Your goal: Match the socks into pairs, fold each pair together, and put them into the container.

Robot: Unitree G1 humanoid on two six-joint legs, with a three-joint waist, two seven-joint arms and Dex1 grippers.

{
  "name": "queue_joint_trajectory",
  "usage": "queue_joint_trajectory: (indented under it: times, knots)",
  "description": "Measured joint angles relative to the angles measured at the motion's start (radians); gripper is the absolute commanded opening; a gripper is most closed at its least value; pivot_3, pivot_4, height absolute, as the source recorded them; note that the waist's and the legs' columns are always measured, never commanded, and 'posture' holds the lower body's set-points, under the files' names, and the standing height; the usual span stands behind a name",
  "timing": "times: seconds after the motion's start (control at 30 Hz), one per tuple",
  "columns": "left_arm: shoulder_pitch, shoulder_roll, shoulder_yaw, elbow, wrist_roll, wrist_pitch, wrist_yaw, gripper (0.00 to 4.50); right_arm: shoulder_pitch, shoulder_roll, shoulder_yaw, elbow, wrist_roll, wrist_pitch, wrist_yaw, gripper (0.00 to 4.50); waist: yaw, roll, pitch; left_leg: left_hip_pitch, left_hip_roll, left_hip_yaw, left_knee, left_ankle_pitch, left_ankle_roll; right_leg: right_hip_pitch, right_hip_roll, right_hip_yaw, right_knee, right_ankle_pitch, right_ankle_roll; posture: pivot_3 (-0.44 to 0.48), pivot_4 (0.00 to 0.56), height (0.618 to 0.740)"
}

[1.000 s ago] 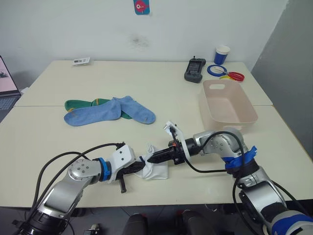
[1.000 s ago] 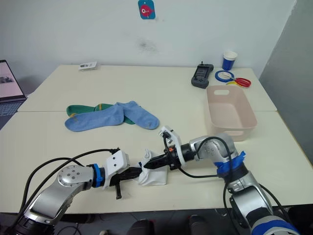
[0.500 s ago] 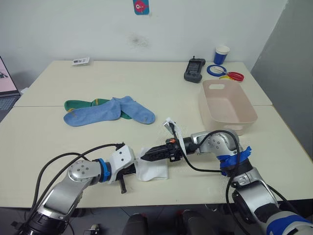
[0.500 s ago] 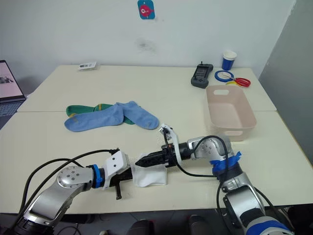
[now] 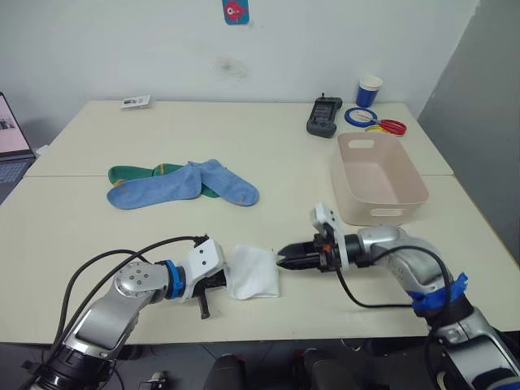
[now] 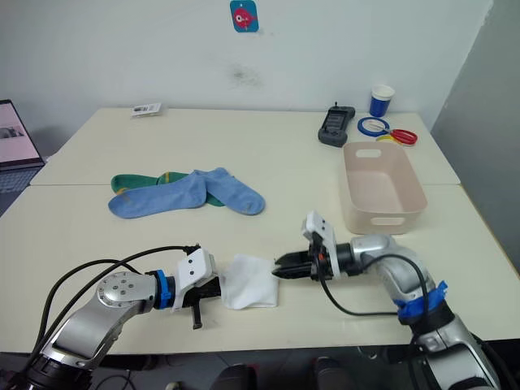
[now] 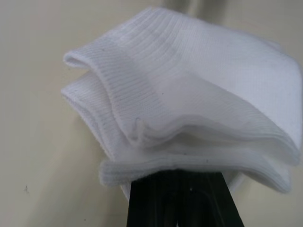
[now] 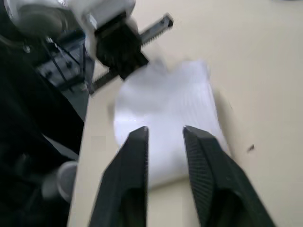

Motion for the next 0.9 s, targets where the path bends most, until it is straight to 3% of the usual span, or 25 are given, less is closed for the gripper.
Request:
queue_joint_trajectory:
  times: [0.03,0.3,0.63,0.77,0.9]
  knots:
    - [-0.003,0.0,0.0,0.005,0.0,-0.001,-0.003,0.0,0.012,0.013,0.014,0.006,-0.022,-0.049,-0.001,0.03,-0.001,0.0,0.0,0.0,0.0,0.0,0.0,0.0,0.0,0.0,0.0,0.0,0.0,0.0,0.0,0.0,0.15,0.74]
    - [-0.034,0.0,-0.02,0.029,0.005,-0.01,-0.022,0.0,0.023,0.11,0.078,0.151,-0.187,-0.275,-0.047,0.03,0.001,0.0,0.0,0.0,-0.001,0.001,0.0,0.0,0.0,0.0,0.0,0.0,0.0,0.0,0.0,0.0,0.15,0.74]
    - [-0.033,0.006,-0.012,0.033,0.003,-0.01,-0.032,0.0,0.005,0.203,0.084,0.286,-0.241,-0.362,-0.052,0.03,0.001,0.0,-0.001,0.002,0.0,0.001,0.0,0.0,0.0,0.001,0.0,0.0,0.001,0.0,0.0,0.0,0.15,0.74]
    - [-0.03,0.042,0.048,0.03,-0.063,0.077,-0.059,0.0,-0.001,0.218,0.088,0.291,-0.254,-0.367,-0.05,0.03,-0.003,0.0,-0.001,0.001,0.002,0.0,0.0,0.0,0.0,0.0,0.001,0.0,0.001,0.0,0.0,0.0,0.15,0.74]
    - [-0.063,0.1,0.186,0.037,-0.161,0.149,-0.103,0.0,-0.004,0.21,0.085,0.291,-0.256,-0.369,-0.036,0.03,0.0,0.0,-0.001,0.0,0.001,-0.001,0.0,0.0,0.0,0.0,0.001,-0.001,0.001,0.0,0.0,0.0,0.15,0.74]
